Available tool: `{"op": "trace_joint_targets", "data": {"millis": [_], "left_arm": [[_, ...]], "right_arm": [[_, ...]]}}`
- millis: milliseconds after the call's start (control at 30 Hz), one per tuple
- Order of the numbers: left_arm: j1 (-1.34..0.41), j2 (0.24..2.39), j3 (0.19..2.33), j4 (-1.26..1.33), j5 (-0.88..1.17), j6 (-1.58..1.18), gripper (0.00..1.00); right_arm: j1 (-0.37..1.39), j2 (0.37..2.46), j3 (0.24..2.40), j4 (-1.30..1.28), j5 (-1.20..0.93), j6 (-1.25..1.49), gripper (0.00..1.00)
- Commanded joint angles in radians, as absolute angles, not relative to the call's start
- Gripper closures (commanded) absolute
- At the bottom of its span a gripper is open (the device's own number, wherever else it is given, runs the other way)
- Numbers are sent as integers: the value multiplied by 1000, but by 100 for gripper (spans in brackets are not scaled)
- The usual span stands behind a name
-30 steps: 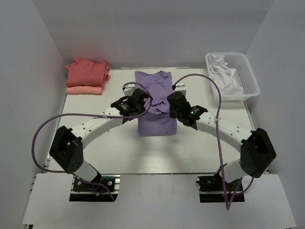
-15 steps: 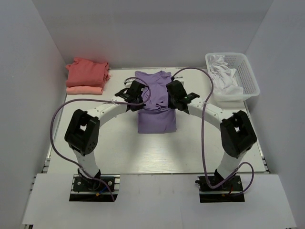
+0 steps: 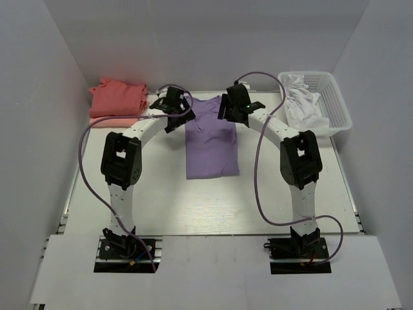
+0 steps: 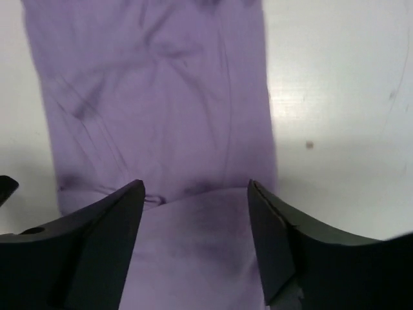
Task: Fold and stack the t-shirts
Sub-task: Fold the folded rectangular tshirt in 1/3 of the way
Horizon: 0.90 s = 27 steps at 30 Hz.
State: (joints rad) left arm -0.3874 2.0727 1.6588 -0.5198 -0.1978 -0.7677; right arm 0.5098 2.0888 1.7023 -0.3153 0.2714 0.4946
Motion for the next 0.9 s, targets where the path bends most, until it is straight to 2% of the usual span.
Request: {"op": "trace_joint_targets", "data": {"millis": [0,100,133,267,300,433,600,733,867], "left_arm": [[-344,2046,1785,-584,-209,-778,0],[-330,2031,1821,-611,-164,-752,0],[-330,2016,1786,-611,-164,-752,0],[-354,1898,1611,-565,-89,-693,0],[-354,1870,1571,-565,-74,-675,0],[-374,1734,1283,-464,99,-629,0],[-400,1599,1028,-411,136,-629,0],[-439,1574,930,-367,193,-600,0],[-475,1574,865,-315,195,-591,3]], "right_arm": [[468,2083,1828,-350,198,489,27],[449,2011,1751,-330,126,466,21],[449,1976,1721,-312,98,450,16],[449,1829,1480,-255,20,408,13],[451,1806,1403,-247,14,407,10],[446,1663,1163,-235,-38,406,10],[443,1456,903,-166,-93,410,10],[440,1387,760,-103,-172,354,10],[433,1422,723,-55,-232,331,10]]}}
